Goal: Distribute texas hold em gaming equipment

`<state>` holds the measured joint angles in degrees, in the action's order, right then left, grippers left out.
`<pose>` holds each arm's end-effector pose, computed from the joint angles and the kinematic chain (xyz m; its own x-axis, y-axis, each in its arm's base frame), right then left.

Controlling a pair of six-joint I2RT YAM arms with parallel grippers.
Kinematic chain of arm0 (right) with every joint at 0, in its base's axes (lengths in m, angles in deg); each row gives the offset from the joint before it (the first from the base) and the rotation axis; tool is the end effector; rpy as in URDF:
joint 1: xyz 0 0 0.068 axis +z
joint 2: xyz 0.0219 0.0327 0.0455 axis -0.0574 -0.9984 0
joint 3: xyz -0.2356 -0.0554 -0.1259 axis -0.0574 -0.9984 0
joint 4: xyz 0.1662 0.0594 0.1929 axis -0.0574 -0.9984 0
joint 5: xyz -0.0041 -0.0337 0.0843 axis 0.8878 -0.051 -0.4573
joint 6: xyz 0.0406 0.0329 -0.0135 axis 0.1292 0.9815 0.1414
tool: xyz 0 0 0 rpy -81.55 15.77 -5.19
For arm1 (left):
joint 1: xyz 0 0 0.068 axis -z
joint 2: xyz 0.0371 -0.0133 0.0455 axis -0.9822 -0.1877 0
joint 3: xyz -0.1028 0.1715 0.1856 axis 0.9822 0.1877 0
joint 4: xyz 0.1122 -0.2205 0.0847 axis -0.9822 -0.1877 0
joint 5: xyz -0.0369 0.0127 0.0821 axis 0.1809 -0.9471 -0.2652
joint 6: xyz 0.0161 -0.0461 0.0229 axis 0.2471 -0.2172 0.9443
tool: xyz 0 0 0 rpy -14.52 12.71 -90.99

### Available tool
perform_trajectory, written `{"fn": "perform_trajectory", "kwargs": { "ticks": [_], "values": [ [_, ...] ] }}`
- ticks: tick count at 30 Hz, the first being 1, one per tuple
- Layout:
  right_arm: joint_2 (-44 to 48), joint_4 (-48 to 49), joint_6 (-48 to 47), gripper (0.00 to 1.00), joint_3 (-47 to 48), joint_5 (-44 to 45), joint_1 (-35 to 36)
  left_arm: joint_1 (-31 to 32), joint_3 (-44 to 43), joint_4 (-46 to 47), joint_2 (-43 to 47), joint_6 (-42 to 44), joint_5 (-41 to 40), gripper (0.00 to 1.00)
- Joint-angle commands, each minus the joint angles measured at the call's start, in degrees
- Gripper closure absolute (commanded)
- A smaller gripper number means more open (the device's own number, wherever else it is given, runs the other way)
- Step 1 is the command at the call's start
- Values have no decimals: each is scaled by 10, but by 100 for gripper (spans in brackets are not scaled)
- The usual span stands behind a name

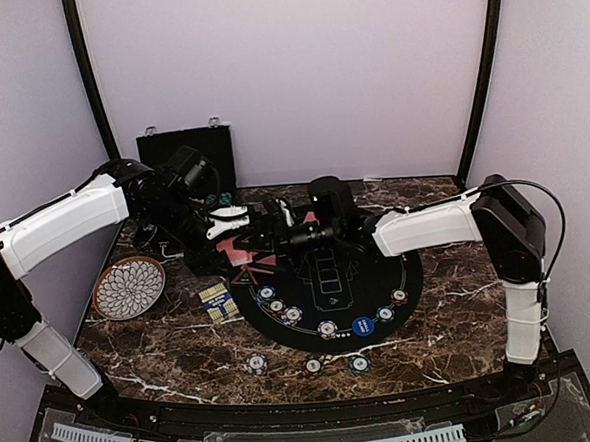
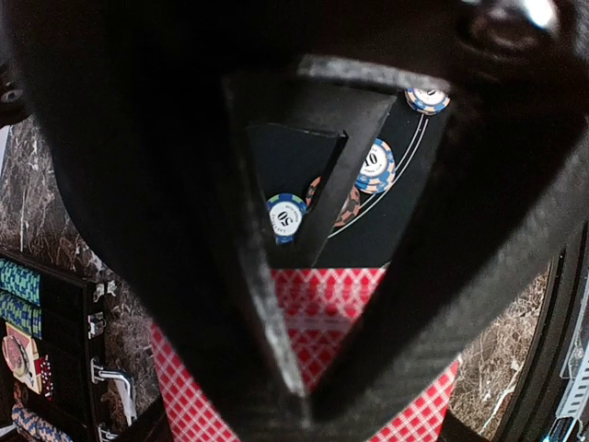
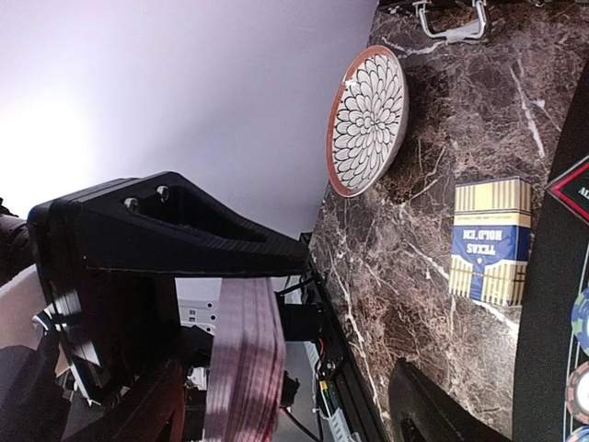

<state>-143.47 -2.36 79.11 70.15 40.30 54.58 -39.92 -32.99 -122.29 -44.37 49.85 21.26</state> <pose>0.2705 0.3746 0.2299 -0.9675 -0.0845 -0.2385 -0.2491 0.1535 0.9562 0.2451 -0.2079 0.3200 -0.0967 0.8646 -0.4931 0.9531 0.2232 0.2045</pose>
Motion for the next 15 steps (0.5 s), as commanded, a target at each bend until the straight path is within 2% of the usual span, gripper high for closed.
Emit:
{"fn": "perform_trajectory", "kwargs": {
  "ticks": [1,7,15],
  "values": [
    [-21,39,14,24,35,-14,10,-2,-17,-12,3,-5,14,89],
    [-62,25,19,24,82,-24,18,-2,-14,-14,0,-6,13,90],
    [-82,3,20,29,85,-20,12,-2,-18,-17,5,-5,14,90]
  ]
}}
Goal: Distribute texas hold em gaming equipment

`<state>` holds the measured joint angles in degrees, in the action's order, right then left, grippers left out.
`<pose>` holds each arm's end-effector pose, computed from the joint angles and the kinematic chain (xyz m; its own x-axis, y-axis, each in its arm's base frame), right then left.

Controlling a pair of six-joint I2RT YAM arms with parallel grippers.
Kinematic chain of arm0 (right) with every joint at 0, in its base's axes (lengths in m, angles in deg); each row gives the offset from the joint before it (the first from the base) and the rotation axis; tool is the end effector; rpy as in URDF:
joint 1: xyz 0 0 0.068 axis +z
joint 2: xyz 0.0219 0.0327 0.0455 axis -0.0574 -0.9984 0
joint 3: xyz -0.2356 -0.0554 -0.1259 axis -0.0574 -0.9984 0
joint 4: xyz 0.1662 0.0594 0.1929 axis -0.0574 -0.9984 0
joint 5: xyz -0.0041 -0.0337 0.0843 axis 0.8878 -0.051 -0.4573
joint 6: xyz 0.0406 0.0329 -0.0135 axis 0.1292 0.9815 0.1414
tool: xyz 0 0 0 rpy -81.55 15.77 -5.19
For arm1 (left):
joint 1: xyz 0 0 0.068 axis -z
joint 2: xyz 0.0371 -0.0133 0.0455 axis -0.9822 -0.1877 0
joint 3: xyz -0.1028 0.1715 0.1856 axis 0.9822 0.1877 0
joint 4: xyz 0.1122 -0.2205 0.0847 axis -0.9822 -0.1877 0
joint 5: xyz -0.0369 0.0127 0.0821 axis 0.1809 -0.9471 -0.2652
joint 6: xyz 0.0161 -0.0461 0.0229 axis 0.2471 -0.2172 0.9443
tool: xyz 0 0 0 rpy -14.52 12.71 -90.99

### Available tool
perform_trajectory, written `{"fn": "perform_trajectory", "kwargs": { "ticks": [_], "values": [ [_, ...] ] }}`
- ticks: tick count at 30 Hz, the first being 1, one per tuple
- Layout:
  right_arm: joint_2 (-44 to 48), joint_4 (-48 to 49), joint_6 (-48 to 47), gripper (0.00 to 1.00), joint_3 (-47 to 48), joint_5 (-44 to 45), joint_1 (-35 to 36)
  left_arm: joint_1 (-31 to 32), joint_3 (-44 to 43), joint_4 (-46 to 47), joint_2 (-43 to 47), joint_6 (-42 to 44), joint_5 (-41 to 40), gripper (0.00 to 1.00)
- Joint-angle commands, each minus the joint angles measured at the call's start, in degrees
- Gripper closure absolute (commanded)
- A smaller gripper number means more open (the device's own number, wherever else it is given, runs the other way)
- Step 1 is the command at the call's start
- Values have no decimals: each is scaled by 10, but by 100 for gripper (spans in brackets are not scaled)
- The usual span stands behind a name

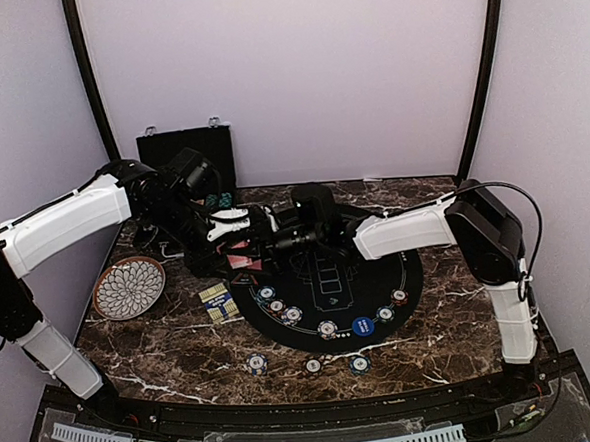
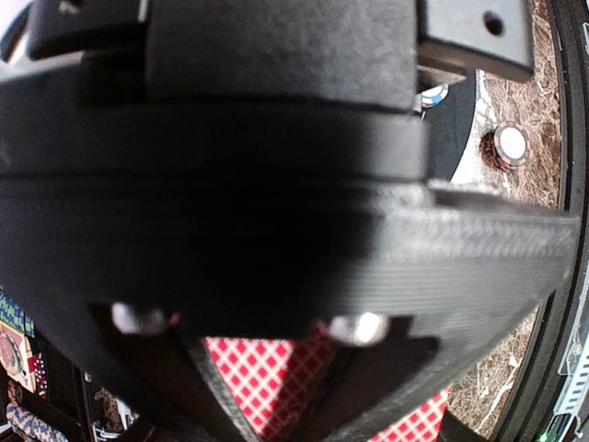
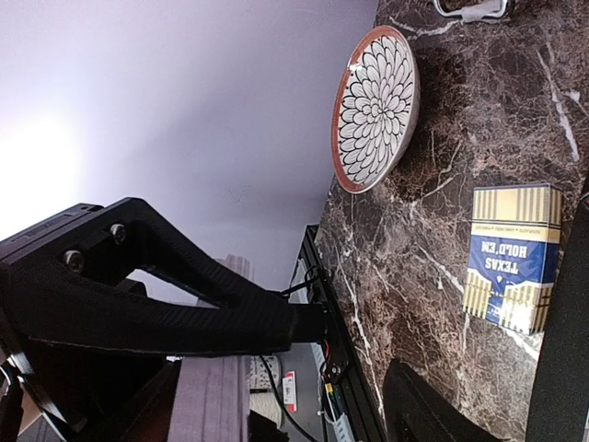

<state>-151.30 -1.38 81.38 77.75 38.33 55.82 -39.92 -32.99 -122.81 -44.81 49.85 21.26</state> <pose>0.2802 0.4052 0.2130 -0.9704 -0.1291 -0.2041 -0.2206 0.1304 0.9666 0.2457 -0.2084 0.3172 -0.1030 0.8698 -0.4826 0.9557 0.2211 0.1945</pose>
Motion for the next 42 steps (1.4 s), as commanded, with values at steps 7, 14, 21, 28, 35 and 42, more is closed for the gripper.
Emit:
{"fn": "perform_trajectory", "kwargs": {
  "ticks": [7,14,21,28,35,42],
  "values": [
    [28,-23,-21,41,-43,2,-21,-2,-16,-14,15,-3,12,90],
    [66,-38,-39,50,-73,-1,-23,-2,-10,-11,17,-4,10,90],
    [86,-35,-37,51,-76,-3,-22,-2,-8,-11,15,-4,8,90],
    [102,-61,-49,58,-74,-1,-25,-2,-3,-12,13,-1,2,90],
    [123,-67,-49,74,-81,0,-27,-2,9,-4,16,0,-4,90],
    [129,-60,-38,85,-88,-6,-27,-2,11,-2,14,0,-9,90]
  ]
}}
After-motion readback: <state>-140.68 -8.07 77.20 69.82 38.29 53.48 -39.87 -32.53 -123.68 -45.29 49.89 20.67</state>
